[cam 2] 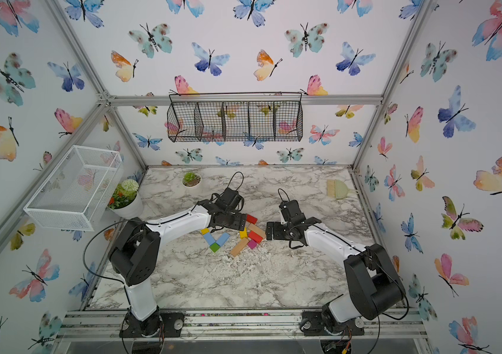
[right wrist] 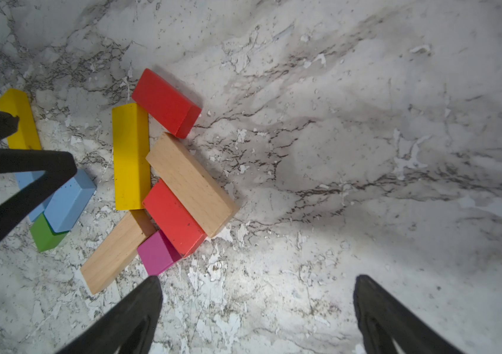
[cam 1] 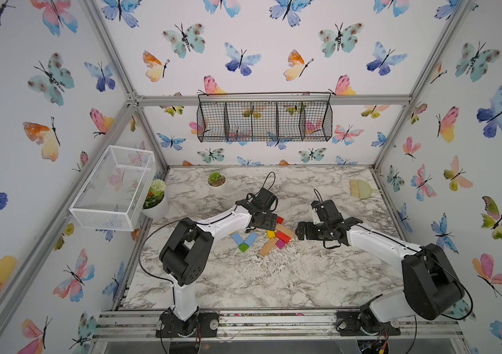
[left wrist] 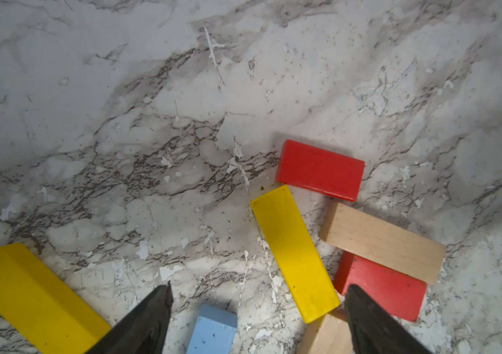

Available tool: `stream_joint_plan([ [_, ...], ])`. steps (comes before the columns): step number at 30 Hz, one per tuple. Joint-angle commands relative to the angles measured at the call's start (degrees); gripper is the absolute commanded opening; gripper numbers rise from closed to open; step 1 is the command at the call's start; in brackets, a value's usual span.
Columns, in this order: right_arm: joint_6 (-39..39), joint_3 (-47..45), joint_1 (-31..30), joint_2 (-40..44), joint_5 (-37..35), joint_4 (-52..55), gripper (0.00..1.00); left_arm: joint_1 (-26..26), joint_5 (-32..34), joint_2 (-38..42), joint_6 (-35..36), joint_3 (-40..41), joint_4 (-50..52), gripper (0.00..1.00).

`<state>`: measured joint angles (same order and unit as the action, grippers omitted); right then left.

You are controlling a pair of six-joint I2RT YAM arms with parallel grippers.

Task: Assemble the letter v with building blocks
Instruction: Pick up the building block from the center of the board.

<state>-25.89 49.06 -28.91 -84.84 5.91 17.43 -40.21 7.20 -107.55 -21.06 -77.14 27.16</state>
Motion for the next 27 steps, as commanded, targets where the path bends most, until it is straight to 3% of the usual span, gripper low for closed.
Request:
stream_joint_plan([
  [1, 0.4, -1.0, 0.4, 0.6, 0.9, -0.8, 0.99, -0.3, -1.0, -2.0, -0.1, -1.4, 1.9, 0.86],
  [27, 0.7, -3.3, 0.7, 1.3, 2.2, -2.2, 0.99, -0.3, -0.3, -10.5, -0.2, -5.4, 2.2, 0.81],
])
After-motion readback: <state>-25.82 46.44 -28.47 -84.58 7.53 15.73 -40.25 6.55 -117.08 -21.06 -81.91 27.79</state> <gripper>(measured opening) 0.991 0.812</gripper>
